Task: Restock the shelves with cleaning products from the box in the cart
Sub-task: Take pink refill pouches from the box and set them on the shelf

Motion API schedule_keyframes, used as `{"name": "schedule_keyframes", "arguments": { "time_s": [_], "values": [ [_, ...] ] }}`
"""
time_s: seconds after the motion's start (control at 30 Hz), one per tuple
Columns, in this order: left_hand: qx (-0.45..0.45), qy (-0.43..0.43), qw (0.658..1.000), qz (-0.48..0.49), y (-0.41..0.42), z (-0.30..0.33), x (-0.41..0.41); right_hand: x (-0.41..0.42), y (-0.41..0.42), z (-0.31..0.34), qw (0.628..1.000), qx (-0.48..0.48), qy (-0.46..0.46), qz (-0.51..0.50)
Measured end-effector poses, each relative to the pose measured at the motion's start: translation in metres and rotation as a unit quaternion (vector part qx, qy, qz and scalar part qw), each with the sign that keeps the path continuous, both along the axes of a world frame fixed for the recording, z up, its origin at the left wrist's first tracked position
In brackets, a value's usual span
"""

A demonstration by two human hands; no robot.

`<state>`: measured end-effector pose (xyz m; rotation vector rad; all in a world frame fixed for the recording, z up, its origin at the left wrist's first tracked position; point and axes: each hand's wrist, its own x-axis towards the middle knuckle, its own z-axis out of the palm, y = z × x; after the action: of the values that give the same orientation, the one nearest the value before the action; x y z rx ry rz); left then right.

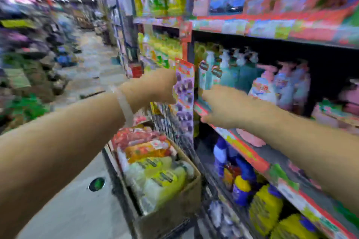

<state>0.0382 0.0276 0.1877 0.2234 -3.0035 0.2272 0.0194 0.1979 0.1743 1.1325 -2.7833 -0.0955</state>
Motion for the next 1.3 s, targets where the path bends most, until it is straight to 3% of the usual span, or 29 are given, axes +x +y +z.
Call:
{"name": "schedule_keyframes", "arguments": {
  "time_s": [0.23, 0.63, 0.8, 1.03, 1.2, 1.3],
  "values": [
    [0.035, -0.126, 0.981, 0.142, -0.145, -0.093, 0.02, -0.039, -0.121, -0.096, 0.99, 0.026, -0.138, 0.02],
    [0.127, -0.278, 0.946, 0.112, -0.355, -0.233, -0.076, -0.125, -0.315, -0.248, 0.939, 0.053, -0.326, -0.099],
    [0.147, -0.304, 0.939, 0.068, -0.383, -0.277, -0.116, -0.136, -0.349, -0.286, 0.895, 0.001, -0.411, -0.175],
    [0.238, -0.188, 0.949, 0.086, -0.399, -0.299, -0.148, -0.165, -0.391, -0.319, 0.801, -0.167, -0.491, -0.3],
    [0.27, -0.302, 0.914, 0.016, -0.389, -0.309, -0.156, -0.188, -0.422, -0.326, 0.759, -0.168, -0.516, -0.359],
    [0.285, -0.326, 0.901, 0.02, -0.381, -0.319, -0.151, -0.199, -0.43, -0.328, 0.695, -0.154, -0.576, -0.401]
  ]
}}
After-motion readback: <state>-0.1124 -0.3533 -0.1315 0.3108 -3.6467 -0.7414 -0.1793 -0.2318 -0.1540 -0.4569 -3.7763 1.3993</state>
